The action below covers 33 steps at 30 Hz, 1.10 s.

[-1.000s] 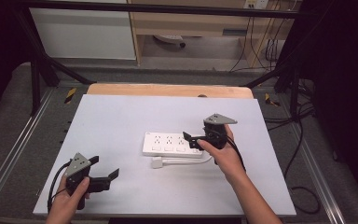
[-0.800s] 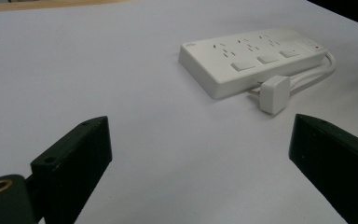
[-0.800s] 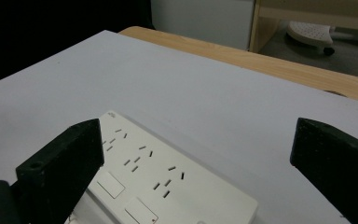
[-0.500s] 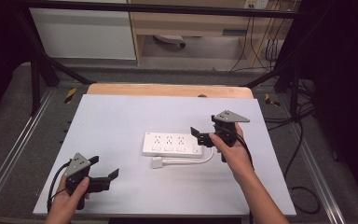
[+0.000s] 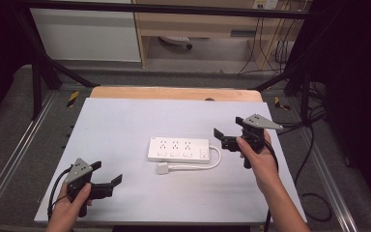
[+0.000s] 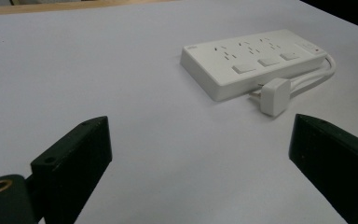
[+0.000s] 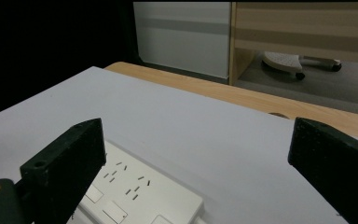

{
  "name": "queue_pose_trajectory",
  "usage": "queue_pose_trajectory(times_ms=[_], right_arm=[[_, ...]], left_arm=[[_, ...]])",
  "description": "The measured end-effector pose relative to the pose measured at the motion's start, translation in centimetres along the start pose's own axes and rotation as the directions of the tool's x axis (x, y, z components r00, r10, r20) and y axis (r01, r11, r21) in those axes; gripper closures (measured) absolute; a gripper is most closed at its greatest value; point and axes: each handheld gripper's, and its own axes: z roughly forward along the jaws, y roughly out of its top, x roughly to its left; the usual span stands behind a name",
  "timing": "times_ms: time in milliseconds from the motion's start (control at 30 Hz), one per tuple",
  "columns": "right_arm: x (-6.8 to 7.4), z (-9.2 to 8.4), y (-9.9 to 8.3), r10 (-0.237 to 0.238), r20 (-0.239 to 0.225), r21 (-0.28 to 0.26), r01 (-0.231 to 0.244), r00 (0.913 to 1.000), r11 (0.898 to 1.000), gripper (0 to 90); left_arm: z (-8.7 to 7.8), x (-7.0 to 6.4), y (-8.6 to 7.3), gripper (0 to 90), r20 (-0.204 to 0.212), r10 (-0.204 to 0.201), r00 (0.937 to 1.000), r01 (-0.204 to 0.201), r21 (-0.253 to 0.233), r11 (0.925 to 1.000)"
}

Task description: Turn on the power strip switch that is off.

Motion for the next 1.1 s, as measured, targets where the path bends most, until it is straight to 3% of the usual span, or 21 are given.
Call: queue_pose_trajectory(times_ms=[367, 733, 1100], right_arm=[[-1.2, -2.4, -0.7, 0.002, 0.040, -0.002, -0.002, 0.9992, 1.000, 5.1], [-3.0, -5.9, -1.5, 0.010, 0.059, 0.042, -0.013, 0.9982, 0.999, 4.8], [-4.6, -8.4, -4.0, 0.050, 0.105, 0.053, -0.056, 0.9933, 0.997, 4.8]], left_arm=[[-0.3, 0.6, -0.1, 5.9, -0.001, -0.028, 0.9996, 0.028, -0.008, 0.9996], [-0.9, 1.5, -0.3, 6.0, -0.023, -0.048, 0.9986, 0.048, -0.019, 0.9987], [-0.9, 1.5, -0.3, 6.0, -0.023, -0.047, 0.9986, 0.047, -0.019, 0.9987]])
